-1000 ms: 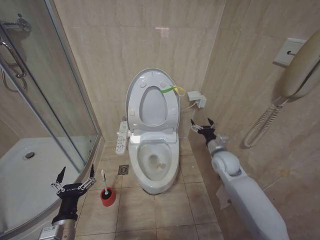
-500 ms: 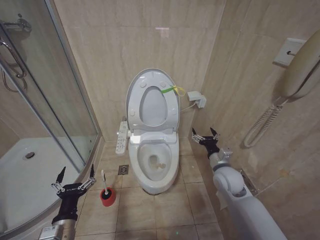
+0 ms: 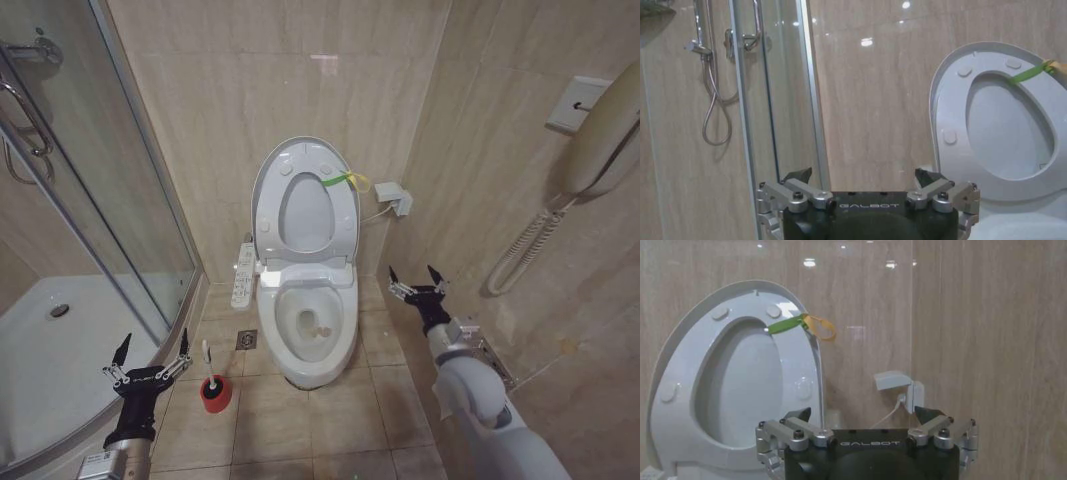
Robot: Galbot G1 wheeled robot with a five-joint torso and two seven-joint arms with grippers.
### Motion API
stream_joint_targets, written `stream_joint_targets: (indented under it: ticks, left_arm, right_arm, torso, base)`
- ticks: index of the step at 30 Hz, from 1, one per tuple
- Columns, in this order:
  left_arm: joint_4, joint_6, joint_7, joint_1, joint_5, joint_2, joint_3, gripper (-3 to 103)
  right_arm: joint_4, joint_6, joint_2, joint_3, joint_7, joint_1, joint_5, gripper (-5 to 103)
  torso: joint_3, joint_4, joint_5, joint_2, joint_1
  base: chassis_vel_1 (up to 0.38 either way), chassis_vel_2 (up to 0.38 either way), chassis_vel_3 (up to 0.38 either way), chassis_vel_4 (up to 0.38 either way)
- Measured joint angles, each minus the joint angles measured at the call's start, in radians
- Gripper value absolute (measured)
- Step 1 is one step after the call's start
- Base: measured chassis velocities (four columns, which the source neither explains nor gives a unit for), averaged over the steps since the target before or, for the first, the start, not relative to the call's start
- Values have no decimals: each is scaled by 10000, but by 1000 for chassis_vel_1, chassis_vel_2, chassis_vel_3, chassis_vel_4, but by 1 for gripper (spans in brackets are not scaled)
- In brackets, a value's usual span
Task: Open the toilet lid, clean the toilet bowl with a toilet brush, close the toilet lid, and flush.
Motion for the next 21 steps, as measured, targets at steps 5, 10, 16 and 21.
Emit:
stream_joint_targets:
  ticks: [5,10,16,21]
  left_arm:
    - [0,0,0,0,0,0,0,100]
    - [0,0,0,0,0,0,0,100]
    - [0,0,0,0,0,0,0,100]
    - [0,0,0,0,0,0,0,100]
  right_arm:
    - [339,-7,428,90,-62,-455,-249,100]
    - [591,9,818,114,-169,-758,-489,100]
    - [773,35,1429,47,-278,-1127,-1135,100]
    - [973,73,1603,-87,-488,-1420,-1375,100]
  torso:
    - [0,0,-1,0,0]
    - [0,1,-2,-1,0]
    - [1,1,-1,-1,0]
    - [1,1,-2,-1,0]
  base:
    - [0,0,0,0]
    - [0,0,0,0]
    - [0,0,0,0]
    - [0,0,0,0]
